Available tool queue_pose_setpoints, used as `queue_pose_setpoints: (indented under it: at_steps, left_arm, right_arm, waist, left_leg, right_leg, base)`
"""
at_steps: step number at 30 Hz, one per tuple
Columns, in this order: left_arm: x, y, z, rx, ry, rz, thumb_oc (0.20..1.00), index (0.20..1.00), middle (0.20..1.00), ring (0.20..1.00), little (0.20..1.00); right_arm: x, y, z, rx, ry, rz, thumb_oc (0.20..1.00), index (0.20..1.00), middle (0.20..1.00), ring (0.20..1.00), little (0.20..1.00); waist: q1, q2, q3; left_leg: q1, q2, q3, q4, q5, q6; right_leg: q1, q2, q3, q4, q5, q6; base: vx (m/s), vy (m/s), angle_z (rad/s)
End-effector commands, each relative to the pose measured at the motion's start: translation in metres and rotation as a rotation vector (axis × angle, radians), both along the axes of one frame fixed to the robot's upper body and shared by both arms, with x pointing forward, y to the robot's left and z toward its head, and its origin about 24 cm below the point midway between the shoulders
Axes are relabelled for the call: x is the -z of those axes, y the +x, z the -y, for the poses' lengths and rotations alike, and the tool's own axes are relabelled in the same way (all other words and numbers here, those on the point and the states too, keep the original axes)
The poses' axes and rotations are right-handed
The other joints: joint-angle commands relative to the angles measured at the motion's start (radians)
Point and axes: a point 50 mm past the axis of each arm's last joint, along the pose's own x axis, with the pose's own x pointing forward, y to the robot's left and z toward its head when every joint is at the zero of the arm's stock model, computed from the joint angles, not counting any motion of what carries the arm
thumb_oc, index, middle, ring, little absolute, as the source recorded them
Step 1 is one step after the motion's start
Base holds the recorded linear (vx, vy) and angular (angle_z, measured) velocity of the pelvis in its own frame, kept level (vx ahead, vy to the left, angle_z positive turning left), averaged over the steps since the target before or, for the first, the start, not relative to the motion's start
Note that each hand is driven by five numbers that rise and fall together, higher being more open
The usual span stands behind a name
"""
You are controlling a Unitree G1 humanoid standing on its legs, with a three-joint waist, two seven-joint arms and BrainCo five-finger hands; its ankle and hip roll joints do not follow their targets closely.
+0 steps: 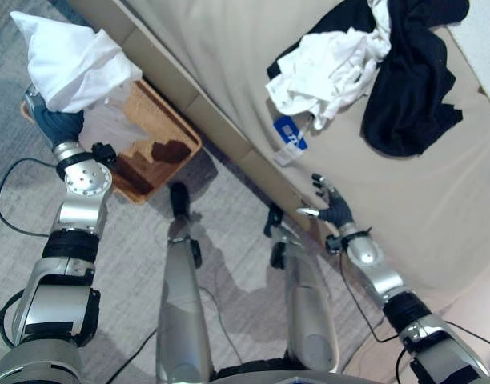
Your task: Pick up clothes into the bucket
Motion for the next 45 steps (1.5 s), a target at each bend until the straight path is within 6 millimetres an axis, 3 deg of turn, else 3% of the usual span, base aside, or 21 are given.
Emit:
queue_pose_setpoints:
  at_steps: [1,3,12,20,21,22,23,31,37,40,41,43,45]
  left_arm:
    - [-0.036,-0.009,-0.014,-0.037,-0.033,0.192,0.2,0.2,0.2,0.2,0.2]
    - [-0.029,-0.007,-0.028,-0.084,-0.103,0.158,0.2,0.2,0.2,0.2,0.2]
    - [-0.02,0.006,-0.041,-0.06,-0.323,0.106,0.2,0.2,0.2,0.2,0.2]
    - [0.007,0.017,-0.041,-0.04,-0.432,-0.067,0.2,0.2,0.2,0.2,0.2]
    - [0.007,0.018,-0.042,-0.039,-0.432,-0.067,0.238,0.238,0.238,0.238,0.238]
    - [0.009,0.018,-0.041,-0.022,-0.428,-0.092,0.837,0.837,0.837,0.837,0.837]
    - [0.008,0.02,-0.04,-0.005,-0.431,-0.094,1.0,1.0,1.0,1.0,1.0]
    - [0.022,0.023,-0.041,0.043,-0.518,-0.16,1.0,1.0,1.0,1.0,1.0]
    - [0.047,0.024,-0.034,0.132,-0.639,-0.173,1.0,1.0,1.0,1.0,1.0]
    - [0.075,0.023,-0.018,0.233,-0.716,-0.18,1.0,1.0,1.0,1.0,1.0]
    - [0.076,0.023,-0.018,0.233,-0.717,-0.181,1.0,1.0,1.0,1.0,1.0]
    - [0.094,0.019,0.004,0.336,-0.718,-0.172,1.0,1.0,1.0,1.0,1.0]
    - [0.096,0.017,0.013,0.365,-0.705,-0.151,1.0,1.0,1.0,1.0,1.0]
  right_arm:
    - [-0.026,-0.008,0.017,0.012,0.024,0.141,1.0,1.0,1.0,1.0,1.0]
    - [-0.038,-0.011,0.017,0.001,0.053,0.199,1.0,1.0,1.0,1.0,1.0]
    - [-0.064,-0.014,0.021,-0.018,0.089,0.302,1.0,1.0,1.0,1.0,1.0]
    - [-0.072,-0.013,0.029,0.003,0.065,0.323,1.0,1.0,1.0,1.0,1.0]
    - [-0.072,-0.013,0.029,0.003,0.066,0.323,1.0,1.0,1.0,1.0,1.0]
    - [-0.073,-0.012,0.03,0.004,0.062,0.323,1.0,1.0,1.0,1.0,1.0]
    - [-0.073,-0.012,0.032,0.003,0.055,0.318,1.0,1.0,1.0,1.0,1.0]
    - [-0.073,-0.01,0.035,0.011,0.066,0.304,1.0,1.0,1.0,1.0,1.0]
    - [-0.068,-0.008,0.037,0.026,0.063,0.278,1.0,1.0,1.0,1.0,1.0]
    - [-0.063,-0.006,0.041,0.052,0.069,0.252,1.0,1.0,1.0,1.0,1.0]
    - [-0.063,-0.007,0.041,0.052,0.068,0.251,1.0,1.0,1.0,1.0,1.0]
    - [-0.059,-0.008,0.046,0.082,0.071,0.238,1.0,1.0,1.0,1.0,1.0]
    - [-0.058,-0.009,0.048,0.089,0.07,0.235,1.0,1.0,1.0,1.0,1.0]
  waist:
    - [0.002,-0.005,-0.03]
    - [-0.015,-0.014,-0.032]
    - [-0.051,-0.006,-0.057]
    - [-0.065,0.017,-0.081]
    - [-0.064,0.017,-0.083]
    - [-0.065,0.019,-0.085]
    - [-0.066,0.023,-0.089]
    - [-0.069,0.04,-0.117]
    - [-0.062,0.052,-0.13]
    - [-0.053,0.06,-0.135]
    - [-0.053,0.059,-0.134]
    - [-0.042,0.066,-0.134]
    - [-0.037,0.066,-0.131]
  left_leg:
    - [-0.051,0.066,0.032,0.141,-0.141,0.011]
    - [-0.108,0.07,0.022,0.174,-0.15,0.012]
    - [-0.227,0.075,0.007,0.238,-0.164,0.017]
    - [-0.275,0.071,0.006,0.253,-0.165,0.023]
    - [-0.278,0.071,0.006,0.253,-0.165,0.023]
    - [-0.28,0.071,0.005,0.252,-0.165,0.023]
    - [-0.284,0.071,0.009,0.251,-0.164,0.023]
    - [-0.277,0.07,0.008,0.232,-0.156,0.02]
    - [-0.223,0.068,0.019,0.2,-0.151,0.021]
    - [-0.162,0.063,0.031,0.175,-0.15,0.02]
    - [-0.158,0.063,0.032,0.173,-0.149,0.02]
    - [-0.098,0.057,0.044,0.139,-0.142,0.019]
    - [-0.071,0.055,0.05,0.129,-0.14,0.019]
  right_leg:
    - [-0.066,-0.042,0.035,-0.008,0.11,0.05]
    - [-0.127,-0.04,0.046,0.022,0.103,0.048]
    - [-0.249,-0.031,0.07,0.075,0.092,0.043]
    - [-0.312,-0.024,0.088,0.1,0.087,0.037]
    - [-0.314,-0.024,0.089,0.101,0.088,0.037]
    - [-0.316,-0.024,0.09,0.097,0.089,0.037]
    - [-0.32,-0.023,0.089,0.097,0.091,0.038]
    - [-0.318,-0.023,0.089,0.085,0.096,0.041]
    - [-0.279,-0.026,0.087,0.065,0.102,0.043]
    - [-0.233,-0.031,0.086,0.048,0.104,0.043]
    - [-0.229,-0.031,0.087,0.047,0.105,0.043]
    - [-0.177,-0.034,0.084,0.023,0.111,0.043]
    - [-0.154,-0.035,0.082,0.016,0.115,0.043]
  base:
    - [0.0,0.0,0.0]
    - [0.01,-0.001,-0.02]
    - [0.02,0.014,-0.02]
    - [0.0,0.024,-0.03]
    - [0.0,0.037,-0.02]
    - [0.0,0.0,0.0]
    - [-0.01,0.025,-0.04]
    - [0.0,0.0,0.0]
    - [0.0,0.007,-0.01]
    - [-0.01,0.026,0.02]
    - [-0.02,0.054,0.04]
    - [0.0,0.0,0.0]
    - [0.0,0.0,0.0]
